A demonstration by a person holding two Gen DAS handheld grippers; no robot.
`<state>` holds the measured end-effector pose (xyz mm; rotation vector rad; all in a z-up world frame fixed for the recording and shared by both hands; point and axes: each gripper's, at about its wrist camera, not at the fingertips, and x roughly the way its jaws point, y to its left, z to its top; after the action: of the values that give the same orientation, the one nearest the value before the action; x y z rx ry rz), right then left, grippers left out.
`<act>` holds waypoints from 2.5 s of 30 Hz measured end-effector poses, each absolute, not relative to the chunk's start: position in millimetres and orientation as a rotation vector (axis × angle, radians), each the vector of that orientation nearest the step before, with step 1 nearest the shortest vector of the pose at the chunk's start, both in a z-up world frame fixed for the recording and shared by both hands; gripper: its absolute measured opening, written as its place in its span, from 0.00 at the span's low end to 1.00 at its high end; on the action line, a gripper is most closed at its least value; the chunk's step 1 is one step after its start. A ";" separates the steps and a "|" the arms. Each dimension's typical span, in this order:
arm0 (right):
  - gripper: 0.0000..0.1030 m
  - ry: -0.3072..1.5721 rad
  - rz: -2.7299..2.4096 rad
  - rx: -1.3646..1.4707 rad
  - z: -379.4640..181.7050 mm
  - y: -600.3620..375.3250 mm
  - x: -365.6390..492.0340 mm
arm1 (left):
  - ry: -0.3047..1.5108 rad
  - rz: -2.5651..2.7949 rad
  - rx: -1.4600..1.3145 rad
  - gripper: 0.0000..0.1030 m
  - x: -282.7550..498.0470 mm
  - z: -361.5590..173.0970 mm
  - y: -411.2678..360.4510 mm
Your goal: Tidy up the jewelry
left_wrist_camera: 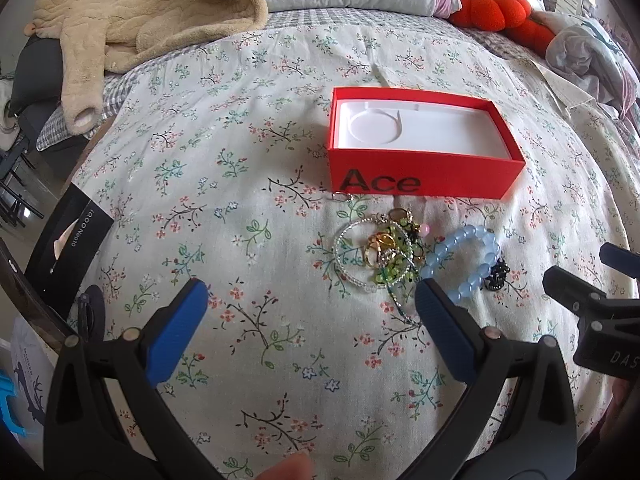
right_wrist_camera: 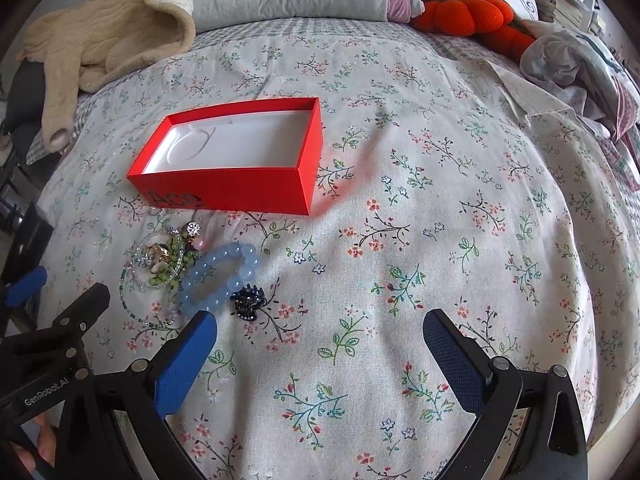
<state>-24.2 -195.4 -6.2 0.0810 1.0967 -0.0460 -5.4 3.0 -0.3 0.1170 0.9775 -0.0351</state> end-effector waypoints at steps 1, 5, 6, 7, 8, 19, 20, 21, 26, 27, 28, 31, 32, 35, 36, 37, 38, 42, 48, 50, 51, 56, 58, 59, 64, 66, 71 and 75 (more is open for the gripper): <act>1.00 1.097 -0.044 0.083 -5.6 -195.9 -23.3 | 0.972 -0.036 0.110 1.00 -4.8 0.5 5.4; 1.00 1.110 -0.040 0.076 -5.3 -198.7 -18.8 | 1.006 -0.074 0.047 1.00 4.5 2.4 17.9; 1.00 1.119 -0.031 0.072 -5.3 -198.7 -16.8 | 1.020 -0.086 0.029 1.00 7.8 3.6 20.7; 1.00 1.130 -0.013 0.070 -5.1 -197.7 -14.4 | 1.027 -0.101 0.011 1.00 11.3 5.8 24.2; 1.00 1.139 0.012 0.077 -3.5 -197.0 -11.2 | 1.028 -0.111 0.001 1.00 14.8 8.3 26.9; 0.99 1.201 0.160 0.255 -1.6 -199.8 31.8 | 1.199 -0.261 -0.169 0.91 63.5 -17.0 46.9; 0.99 1.206 0.167 0.259 -4.5 -198.7 35.3 | 1.206 -0.272 -0.181 0.89 65.6 -19.9 46.6; 0.97 1.212 0.175 0.263 -8.0 -198.1 37.9 | 1.211 -0.283 -0.195 0.83 68.5 -22.7 46.5; 0.79 1.289 0.201 0.301 -37.0 -195.5 51.8 | 1.263 -0.324 -0.259 0.50 78.1 -39.3 44.4; 0.75 1.303 0.203 0.304 -42.3 -195.1 54.3 | 1.268 -0.328 -0.257 0.45 78.9 -41.5 42.6; 0.73 1.314 0.204 0.307 -47.3 -194.8 56.7 | 1.273 -0.329 -0.255 0.41 79.6 -43.6 40.9; 0.60 1.336 0.210 0.344 -59.9 -197.6 62.7 | 1.291 -0.334 -0.250 0.37 82.6 -50.2 37.6; 0.59 1.340 0.211 0.352 -62.6 -198.4 64.0 | 1.301 -0.333 -0.251 0.37 83.4 -52.5 37.0; 0.51 1.330 0.226 0.350 -59.8 -197.6 63.7 | 1.316 -0.332 -0.264 0.35 86.3 -57.0 37.7; 0.45 1.329 0.238 0.350 -59.4 -196.2 62.9 | 1.314 -0.328 -0.269 0.31 87.4 -58.3 38.7; 0.43 1.329 0.247 0.351 -59.2 -195.9 61.9 | 1.314 -0.324 -0.270 0.26 88.3 -58.4 39.5; 0.41 1.328 0.253 0.344 -59.9 -193.8 61.3 | 1.313 -0.320 -0.268 0.24 87.8 -58.9 39.4; 0.27 1.312 0.247 0.284 -59.9 -185.9 59.4 | 1.302 -0.320 -0.254 0.14 87.4 -60.7 34.4; 0.11 1.309 0.239 0.264 -58.0 -184.4 54.9 | 1.275 -0.321 -0.245 0.03 77.9 -56.6 30.1; 0.11 1.301 0.239 0.270 -54.2 -182.3 53.9 | 1.253 -0.323 -0.240 0.02 74.3 -50.3 27.2; 0.11 1.295 0.241 0.274 -51.5 -182.0 52.8 | 1.240 -0.329 -0.240 0.01 72.3 -46.2 26.8; 0.11 1.241 0.251 0.290 -32.6 -185.5 45.8 | 1.169 -0.359 -0.226 0.00 62.4 -22.5 20.9; 0.11 1.223 0.253 0.301 -26.0 -187.3 43.4 | 1.145 -0.367 -0.222 0.00 58.3 -14.9 20.8; 0.11 1.216 0.254 0.305 -23.2 -188.1 42.8 | 1.135 -0.371 -0.220 0.00 56.8 -11.6 22.0; 0.11 1.189 0.255 0.325 -14.3 -190.3 38.6 | 1.141 -0.367 -0.213 0.00 57.3 -12.0 26.6; 0.11 1.184 0.256 0.334 -11.6 -195.5 34.7 | 1.167 -0.342 -0.209 0.01 61.0 -21.2 26.6; 0.11 1.190 0.248 0.339 -13.2 -194.2 34.5 | 1.223 -0.312 -0.203 0.13 66.3 -40.4 23.1; 0.11 1.200 0.243 0.339 -17.5 -192.5 36.6 | 1.252 -0.298 -0.179 0.17 71.7 -52.1 15.3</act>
<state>36.6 -192.5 -17.5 0.3394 1.2005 0.2432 71.7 15.3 -52.1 -0.1785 1.2516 -0.2979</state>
